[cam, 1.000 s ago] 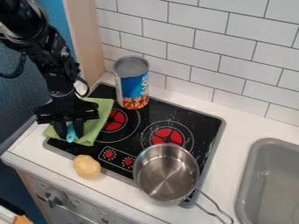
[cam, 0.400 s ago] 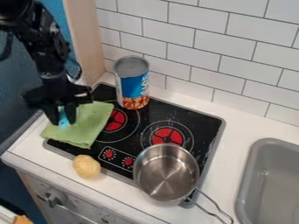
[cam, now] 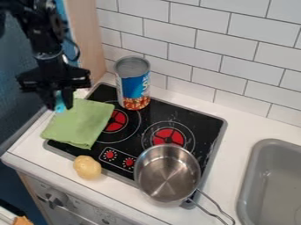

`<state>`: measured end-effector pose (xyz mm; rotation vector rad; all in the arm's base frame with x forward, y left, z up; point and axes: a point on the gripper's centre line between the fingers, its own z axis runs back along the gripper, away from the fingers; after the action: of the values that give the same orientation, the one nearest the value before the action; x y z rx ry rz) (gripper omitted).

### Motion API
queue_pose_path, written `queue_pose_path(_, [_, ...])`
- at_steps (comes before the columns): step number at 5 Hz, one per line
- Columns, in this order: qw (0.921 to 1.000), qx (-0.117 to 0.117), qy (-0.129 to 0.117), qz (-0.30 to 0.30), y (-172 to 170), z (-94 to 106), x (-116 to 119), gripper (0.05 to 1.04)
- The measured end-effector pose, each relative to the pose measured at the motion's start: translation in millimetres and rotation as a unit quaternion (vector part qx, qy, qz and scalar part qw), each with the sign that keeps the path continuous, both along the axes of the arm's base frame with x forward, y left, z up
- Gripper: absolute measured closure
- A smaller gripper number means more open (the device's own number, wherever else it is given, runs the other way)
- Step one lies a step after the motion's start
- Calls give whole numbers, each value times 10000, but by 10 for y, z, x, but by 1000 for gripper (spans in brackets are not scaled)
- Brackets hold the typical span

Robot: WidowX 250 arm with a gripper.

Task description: Move the blue spatula into the silver pot

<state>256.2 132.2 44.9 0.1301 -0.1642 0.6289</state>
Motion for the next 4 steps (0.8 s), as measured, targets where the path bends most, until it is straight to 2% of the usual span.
queue_pose_path(1, [9988,91,-144,-452,-418,181,-25,757])
queue_pose_path(2, [9969,71,-111,-774,-731,255,-90,757])
queue_pose_path(3, [9938,-193,120,-1091,-1105,241,-134,757])
queue_pose_path(4, [9874,-306,304,-1524,-1494,175,-189,757])
